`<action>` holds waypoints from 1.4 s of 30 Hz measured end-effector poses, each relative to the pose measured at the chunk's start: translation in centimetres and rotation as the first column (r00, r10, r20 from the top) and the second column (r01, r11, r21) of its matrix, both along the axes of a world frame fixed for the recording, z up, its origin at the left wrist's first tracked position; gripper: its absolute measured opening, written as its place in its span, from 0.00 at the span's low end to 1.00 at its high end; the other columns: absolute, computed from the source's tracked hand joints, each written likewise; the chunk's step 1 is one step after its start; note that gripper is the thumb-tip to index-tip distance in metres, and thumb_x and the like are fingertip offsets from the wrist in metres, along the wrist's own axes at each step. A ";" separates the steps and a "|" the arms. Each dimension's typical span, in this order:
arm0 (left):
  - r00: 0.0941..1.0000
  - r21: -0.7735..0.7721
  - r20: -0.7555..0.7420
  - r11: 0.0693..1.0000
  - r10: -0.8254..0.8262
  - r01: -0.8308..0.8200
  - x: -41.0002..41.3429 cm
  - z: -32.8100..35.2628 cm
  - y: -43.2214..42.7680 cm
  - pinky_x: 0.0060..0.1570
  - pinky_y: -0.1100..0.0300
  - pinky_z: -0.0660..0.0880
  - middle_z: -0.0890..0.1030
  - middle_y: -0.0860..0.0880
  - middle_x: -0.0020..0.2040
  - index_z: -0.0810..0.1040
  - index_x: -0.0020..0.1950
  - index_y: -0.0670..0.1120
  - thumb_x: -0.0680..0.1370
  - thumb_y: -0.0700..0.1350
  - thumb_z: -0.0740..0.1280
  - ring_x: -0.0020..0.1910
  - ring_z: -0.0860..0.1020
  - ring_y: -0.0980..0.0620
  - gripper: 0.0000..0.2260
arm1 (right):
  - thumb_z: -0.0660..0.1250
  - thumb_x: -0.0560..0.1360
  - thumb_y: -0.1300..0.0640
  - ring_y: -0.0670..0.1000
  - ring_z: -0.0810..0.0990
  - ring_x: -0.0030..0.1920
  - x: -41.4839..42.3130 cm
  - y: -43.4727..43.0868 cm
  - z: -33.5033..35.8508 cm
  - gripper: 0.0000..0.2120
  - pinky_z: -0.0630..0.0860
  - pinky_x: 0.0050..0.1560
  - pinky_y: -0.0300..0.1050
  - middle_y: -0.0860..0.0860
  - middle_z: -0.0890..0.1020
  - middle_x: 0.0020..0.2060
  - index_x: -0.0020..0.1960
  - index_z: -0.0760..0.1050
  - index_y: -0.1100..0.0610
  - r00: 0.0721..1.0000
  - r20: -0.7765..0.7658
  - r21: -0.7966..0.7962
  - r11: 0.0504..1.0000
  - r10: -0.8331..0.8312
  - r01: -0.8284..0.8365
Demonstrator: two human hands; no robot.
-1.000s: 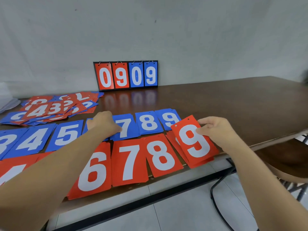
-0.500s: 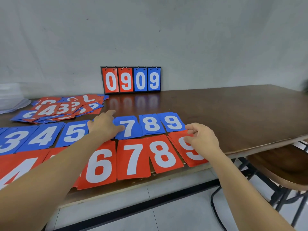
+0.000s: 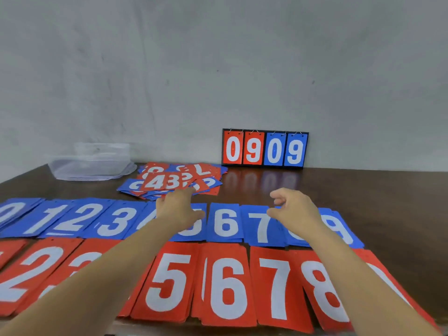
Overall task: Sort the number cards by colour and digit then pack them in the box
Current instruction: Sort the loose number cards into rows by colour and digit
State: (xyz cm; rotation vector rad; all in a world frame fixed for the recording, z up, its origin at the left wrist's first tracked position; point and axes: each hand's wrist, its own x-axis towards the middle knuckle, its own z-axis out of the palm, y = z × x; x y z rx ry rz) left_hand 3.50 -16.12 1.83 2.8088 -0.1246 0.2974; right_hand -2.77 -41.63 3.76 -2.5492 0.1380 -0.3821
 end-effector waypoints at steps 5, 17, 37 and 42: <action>0.998 0.037 -0.023 0.997 0.064 -0.063 3.0 0.5 5.1 0.68 0.48 0.61 0.72 0.51 0.69 0.61 0.76 0.53 0.75 0.59 0.68 0.69 0.69 0.48 0.33 | 0.69 0.75 0.51 0.46 0.77 0.54 5.0 5.9 0.9 0.22 0.74 0.51 0.43 0.47 0.78 0.60 0.68 0.72 0.50 0.998 -0.025 -0.038 0.997 0.063 -0.064; 0.991 -0.004 -0.053 0.992 0.122 -0.122 13.3 -0.8 15.7 0.63 0.52 0.64 0.76 0.50 0.64 0.68 0.70 0.53 0.74 0.60 0.68 0.64 0.72 0.48 0.27 | 0.67 0.76 0.47 0.49 0.77 0.57 17.9 17.9 -0.6 0.20 0.77 0.54 0.47 0.48 0.78 0.59 0.66 0.72 0.52 0.991 -0.127 -0.109 0.992 0.042 -0.056; 0.925 -0.063 -0.290 0.960 0.244 -0.273 20.6 -2.9 14.9 0.66 0.48 0.64 0.70 0.47 0.69 0.65 0.71 0.49 0.67 0.69 0.70 0.69 0.66 0.44 0.40 | 0.75 0.69 0.46 0.54 0.76 0.60 27.4 25.4 -4.3 0.31 0.76 0.55 0.45 0.51 0.76 0.61 0.67 0.68 0.56 0.926 -0.365 0.046 0.991 -0.099 0.124; 0.959 -0.342 -0.214 0.906 0.185 -0.251 20.6 -3.0 15.8 0.69 0.48 0.62 0.77 0.50 0.63 0.68 0.70 0.49 0.77 0.50 0.66 0.63 0.73 0.47 0.22 | 0.67 0.77 0.57 0.51 0.79 0.48 26.8 24.1 -4.6 0.05 0.77 0.47 0.45 0.53 0.81 0.51 0.52 0.78 0.57 0.968 -0.208 0.147 0.974 -0.138 0.170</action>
